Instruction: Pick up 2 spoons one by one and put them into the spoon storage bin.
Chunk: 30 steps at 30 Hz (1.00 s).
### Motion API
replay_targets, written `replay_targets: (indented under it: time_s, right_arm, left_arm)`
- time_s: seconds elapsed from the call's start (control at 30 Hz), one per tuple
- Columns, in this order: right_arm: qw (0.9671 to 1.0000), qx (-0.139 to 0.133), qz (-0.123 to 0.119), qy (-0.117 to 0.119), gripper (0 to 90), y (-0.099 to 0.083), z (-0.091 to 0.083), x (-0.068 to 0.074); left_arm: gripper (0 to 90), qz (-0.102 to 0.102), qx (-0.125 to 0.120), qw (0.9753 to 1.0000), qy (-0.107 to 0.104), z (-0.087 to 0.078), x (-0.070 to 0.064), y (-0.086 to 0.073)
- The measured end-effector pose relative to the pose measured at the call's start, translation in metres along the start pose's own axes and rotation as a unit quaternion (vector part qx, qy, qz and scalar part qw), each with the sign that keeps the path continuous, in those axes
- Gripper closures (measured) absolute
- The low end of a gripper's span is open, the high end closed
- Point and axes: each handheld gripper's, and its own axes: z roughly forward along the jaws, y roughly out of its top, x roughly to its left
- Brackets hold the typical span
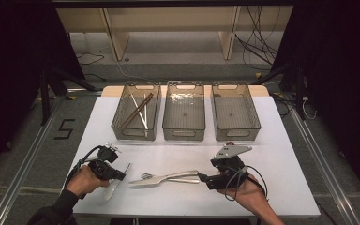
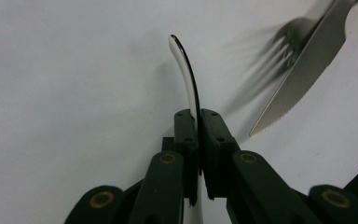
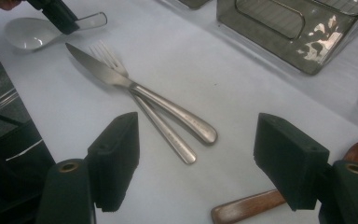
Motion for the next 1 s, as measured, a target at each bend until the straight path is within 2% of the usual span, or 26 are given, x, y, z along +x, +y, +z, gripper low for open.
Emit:
replay_targets:
  time_s: [0.27,0.43,0.67,1.0]
  right_arm:
    - [1.0000,-0.001,0.003,-0.001,32.0,0.000,0.000,-0.002]
    - [1.0000,0.000,0.006,-0.001,32.0,0.000,0.001,-0.002]
    - [0.9999,0.000,0.010,-0.004,32.0,-0.001,0.000,-0.004]
    - [0.9999,-0.002,0.009,-0.005,32.0,-0.001,0.000,-0.004]
  left_arm:
    - [85.4,0.011,-0.062,0.9980,0.007,-0.018,-0.004,0.014]
    - [85.4,0.026,-0.103,0.9944,0.005,-0.028,-0.011,0.030]
    - [85.3,0.044,-0.136,0.9897,0.002,-0.036,-0.019,0.059]
    - [85.3,0.050,-0.181,0.9821,-0.005,-0.040,-0.027,0.103]
